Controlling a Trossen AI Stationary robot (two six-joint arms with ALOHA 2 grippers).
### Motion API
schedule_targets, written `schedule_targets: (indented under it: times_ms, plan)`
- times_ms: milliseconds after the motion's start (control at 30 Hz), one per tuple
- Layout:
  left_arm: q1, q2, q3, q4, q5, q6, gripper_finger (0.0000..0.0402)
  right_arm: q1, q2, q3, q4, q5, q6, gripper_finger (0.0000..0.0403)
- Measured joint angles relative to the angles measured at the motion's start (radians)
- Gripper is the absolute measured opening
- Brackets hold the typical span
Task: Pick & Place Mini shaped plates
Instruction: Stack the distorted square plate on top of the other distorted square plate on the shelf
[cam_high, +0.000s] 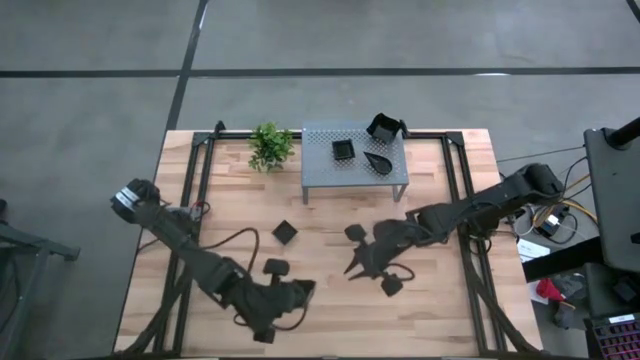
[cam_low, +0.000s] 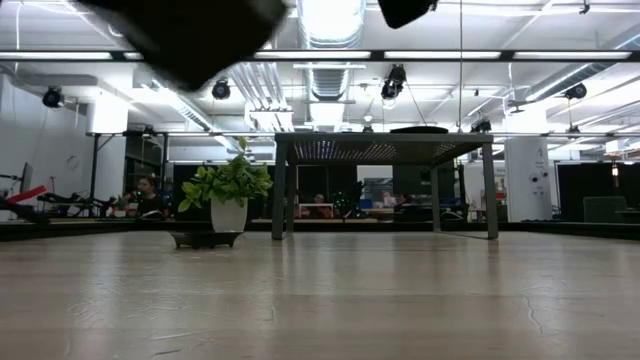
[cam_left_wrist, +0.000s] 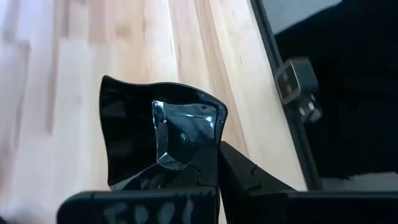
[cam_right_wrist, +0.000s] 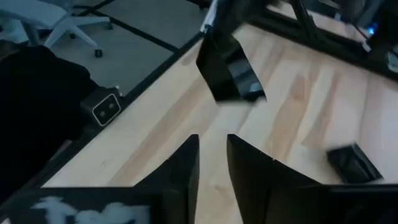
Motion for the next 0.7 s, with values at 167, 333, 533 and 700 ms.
schedule_targets:
  times_ms: [167, 333, 533, 700]
  plan:
    - [0.04, 0.001, -0.001, 0.093, 0.011, 0.105, 0.0, 0.036, 0.067, 0.006, 0.094, 0.003, -0.045, 0.0118]
    - [0.056, 0.002, -0.001, 0.115, 0.011, 0.166, 0.0, 0.041, 0.112, 0.027, 0.177, 0.003, -0.065, 0.0155]
    - [0.058, 0.002, -0.001, 0.117, 0.006, 0.196, 0.0, 0.039, 0.143, 0.03, 0.252, 0.004, -0.075, 0.0169]
    - [0.058, 0.003, -0.002, 0.117, -0.019, 0.235, 0.0, 0.038, 0.173, 0.06, 0.253, -0.004, -0.073, 0.0164]
